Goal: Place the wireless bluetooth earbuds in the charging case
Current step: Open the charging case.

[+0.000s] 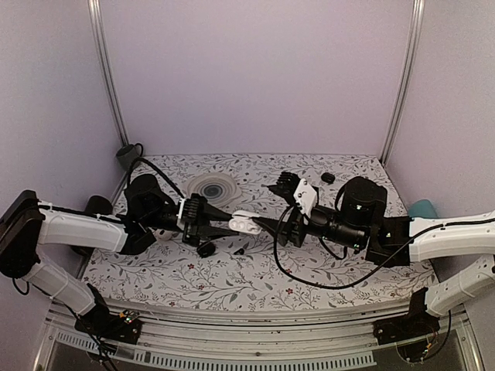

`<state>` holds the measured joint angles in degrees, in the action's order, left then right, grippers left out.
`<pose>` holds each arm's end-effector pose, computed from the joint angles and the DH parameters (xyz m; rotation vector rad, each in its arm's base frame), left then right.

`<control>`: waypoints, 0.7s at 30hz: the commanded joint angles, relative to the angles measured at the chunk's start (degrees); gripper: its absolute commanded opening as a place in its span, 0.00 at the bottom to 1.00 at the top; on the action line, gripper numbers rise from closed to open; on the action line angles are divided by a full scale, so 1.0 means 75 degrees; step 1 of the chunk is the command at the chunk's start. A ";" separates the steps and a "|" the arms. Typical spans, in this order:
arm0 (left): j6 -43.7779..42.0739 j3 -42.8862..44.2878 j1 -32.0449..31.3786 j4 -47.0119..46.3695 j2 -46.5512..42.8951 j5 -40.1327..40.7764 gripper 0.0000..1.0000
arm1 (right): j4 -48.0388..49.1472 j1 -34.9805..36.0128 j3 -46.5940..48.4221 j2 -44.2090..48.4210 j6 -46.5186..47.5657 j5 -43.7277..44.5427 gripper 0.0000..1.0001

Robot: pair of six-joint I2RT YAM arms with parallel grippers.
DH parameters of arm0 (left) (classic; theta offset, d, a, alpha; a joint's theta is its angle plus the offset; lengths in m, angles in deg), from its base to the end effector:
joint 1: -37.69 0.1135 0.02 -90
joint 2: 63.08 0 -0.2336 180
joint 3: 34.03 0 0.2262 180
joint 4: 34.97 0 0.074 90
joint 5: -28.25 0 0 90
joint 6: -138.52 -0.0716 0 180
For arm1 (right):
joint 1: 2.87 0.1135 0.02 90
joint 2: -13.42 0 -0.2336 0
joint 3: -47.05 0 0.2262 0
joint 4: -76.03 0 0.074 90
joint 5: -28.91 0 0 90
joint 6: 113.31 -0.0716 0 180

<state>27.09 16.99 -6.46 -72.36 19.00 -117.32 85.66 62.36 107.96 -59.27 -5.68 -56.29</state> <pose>0.1708 -0.2481 0.2408 1.4265 0.7184 -1.0139 0.1383 0.2855 0.2849 -1.0338 1.2713 0.5736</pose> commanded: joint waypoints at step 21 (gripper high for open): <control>-0.0015 0.0150 -0.0173 -0.0112 -0.0064 -0.0512 0.00 | -0.1456 -0.0079 0.0846 -0.0288 -0.0354 -0.1829 0.22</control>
<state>27.09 17.02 -6.85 -72.43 19.00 -119.49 76.67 62.30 111.63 -60.41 -7.27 -67.24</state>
